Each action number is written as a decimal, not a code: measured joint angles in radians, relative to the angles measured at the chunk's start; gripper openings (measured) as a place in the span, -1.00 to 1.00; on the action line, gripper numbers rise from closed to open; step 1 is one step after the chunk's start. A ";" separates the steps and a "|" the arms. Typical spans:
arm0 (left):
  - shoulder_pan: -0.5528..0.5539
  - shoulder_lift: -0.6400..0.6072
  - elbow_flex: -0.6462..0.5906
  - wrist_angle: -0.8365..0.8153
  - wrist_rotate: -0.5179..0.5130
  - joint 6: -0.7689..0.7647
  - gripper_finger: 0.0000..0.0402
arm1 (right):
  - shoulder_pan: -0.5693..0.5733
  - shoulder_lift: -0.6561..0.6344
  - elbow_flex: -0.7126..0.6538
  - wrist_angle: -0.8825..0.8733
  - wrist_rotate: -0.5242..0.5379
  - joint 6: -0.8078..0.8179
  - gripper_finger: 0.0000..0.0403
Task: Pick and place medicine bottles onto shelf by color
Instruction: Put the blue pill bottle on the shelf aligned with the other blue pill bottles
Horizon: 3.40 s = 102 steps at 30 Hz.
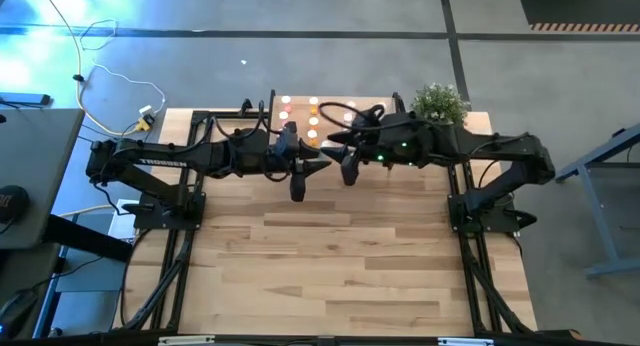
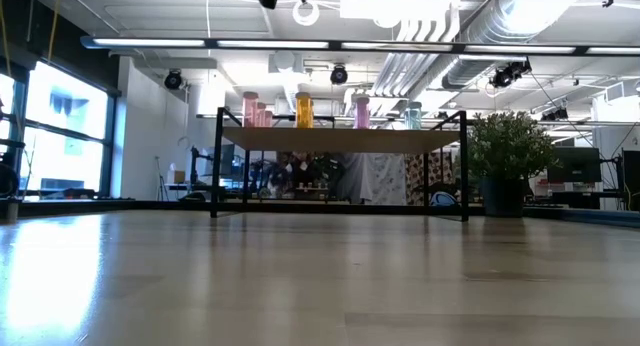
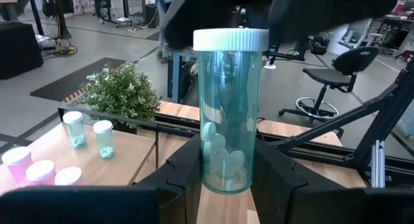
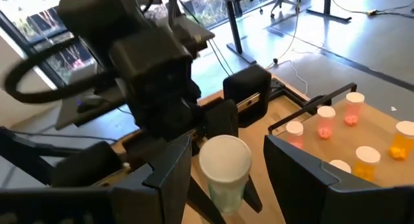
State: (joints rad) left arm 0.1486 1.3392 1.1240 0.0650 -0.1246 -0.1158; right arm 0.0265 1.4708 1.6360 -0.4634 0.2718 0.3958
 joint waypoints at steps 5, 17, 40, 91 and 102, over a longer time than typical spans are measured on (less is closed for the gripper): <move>0.000 0.000 0.000 0.000 0.000 0.008 -0.52 | 0.000 0.030 0.000 0.004 0.000 -0.020 -0.08; 0.000 0.000 0.000 -0.016 -0.003 0.015 -0.52 | 0.000 0.034 0.000 0.004 0.008 -0.036 -0.48; 0.006 -0.034 0.000 -0.046 0.046 0.061 -0.03 | 0.002 0.016 -0.001 -0.021 0.052 -0.008 -0.47; 0.148 -0.098 0.000 -0.098 0.035 0.067 0.30 | -0.259 -0.366 -0.584 -0.132 0.130 -0.009 -0.47; 0.148 -0.098 0.000 -0.099 0.035 0.067 0.30 | -0.269 -0.364 -0.703 -0.040 0.145 -0.088 -0.47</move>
State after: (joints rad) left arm 0.2970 1.2415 1.1236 -0.0338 -0.0895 -0.0483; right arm -0.2429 1.1072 0.9333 -0.5031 0.4168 0.3075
